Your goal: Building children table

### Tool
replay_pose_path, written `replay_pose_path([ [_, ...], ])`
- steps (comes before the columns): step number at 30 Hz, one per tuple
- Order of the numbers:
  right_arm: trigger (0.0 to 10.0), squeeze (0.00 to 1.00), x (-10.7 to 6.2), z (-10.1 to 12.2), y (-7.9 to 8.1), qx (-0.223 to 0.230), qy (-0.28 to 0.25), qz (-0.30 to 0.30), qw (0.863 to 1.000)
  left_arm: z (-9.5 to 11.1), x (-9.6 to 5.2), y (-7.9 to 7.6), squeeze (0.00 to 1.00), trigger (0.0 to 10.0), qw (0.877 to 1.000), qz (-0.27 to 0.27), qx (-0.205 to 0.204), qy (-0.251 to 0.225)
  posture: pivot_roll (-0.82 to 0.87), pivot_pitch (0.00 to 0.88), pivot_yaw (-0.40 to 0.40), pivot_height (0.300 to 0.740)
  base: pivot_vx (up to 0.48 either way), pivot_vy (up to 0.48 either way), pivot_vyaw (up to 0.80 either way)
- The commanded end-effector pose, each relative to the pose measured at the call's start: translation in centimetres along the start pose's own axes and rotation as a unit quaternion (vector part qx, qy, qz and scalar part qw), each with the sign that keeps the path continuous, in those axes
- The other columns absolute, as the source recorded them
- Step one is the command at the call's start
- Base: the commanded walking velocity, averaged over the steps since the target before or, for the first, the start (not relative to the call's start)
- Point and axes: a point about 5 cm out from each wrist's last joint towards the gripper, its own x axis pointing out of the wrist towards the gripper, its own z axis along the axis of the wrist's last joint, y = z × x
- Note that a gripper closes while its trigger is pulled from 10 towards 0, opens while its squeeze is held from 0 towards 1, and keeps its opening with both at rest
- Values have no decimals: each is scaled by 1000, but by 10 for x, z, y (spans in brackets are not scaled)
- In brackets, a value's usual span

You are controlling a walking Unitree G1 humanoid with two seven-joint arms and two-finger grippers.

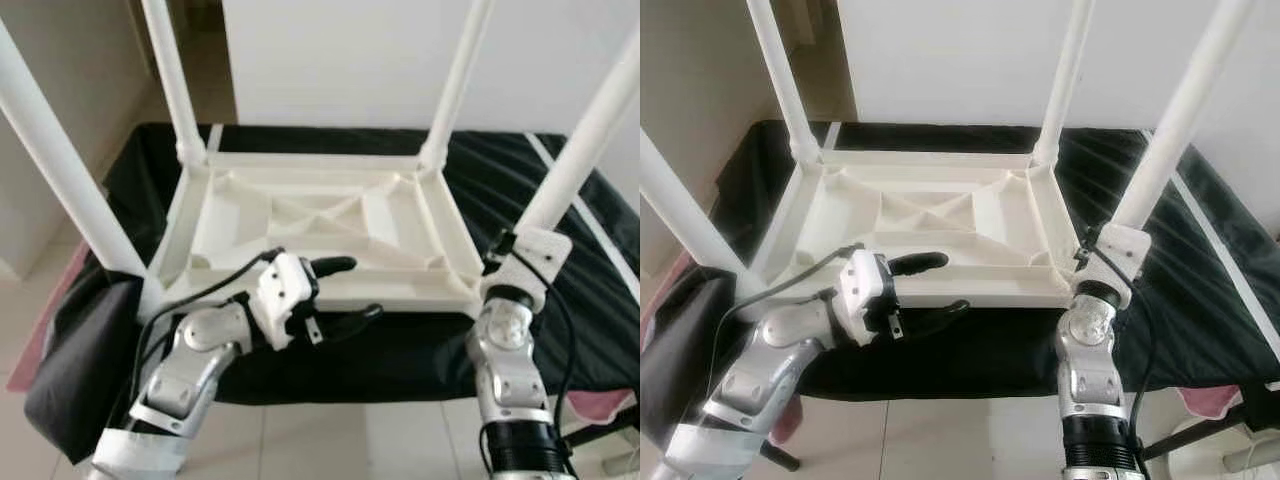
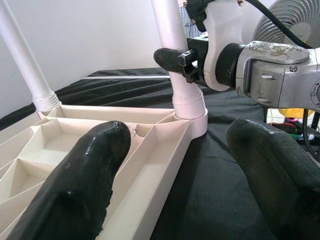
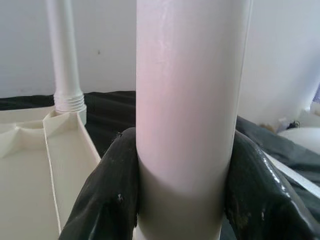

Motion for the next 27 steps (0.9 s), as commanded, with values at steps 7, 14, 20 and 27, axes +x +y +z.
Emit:
replay_pose_path([
  [7, 10000, 0, -25, -50, -22, -57, 65, 51, 995, -1, -2, 1, 0, 10000, 1000, 6, 5, 3, -28, 34, 1, 740, 0, 0, 0],
  [14, 10000, 0, -36, -53, -33, 19, 55, 68, 996, -2, -3, 1, 0, 10000, 1000, 2, 5, 4, -37, 32, 10, 740, 0, 0, 0],
  [20, 10000, 0, -28, -61, -40, 51, 99, 56, 992, -1, -2, 1, 0, 10000, 1000, -2, 5, 3, -42, 34, 16, 740, 0, 0, 0],
  [27, 10000, 0, -11, -58, -41, 48, 123, 74, 988, -1, -1, 0, 0, 10000, 1000, -5, 4, 3, -41, 32, 18, 740, 0, 0, 0],
])
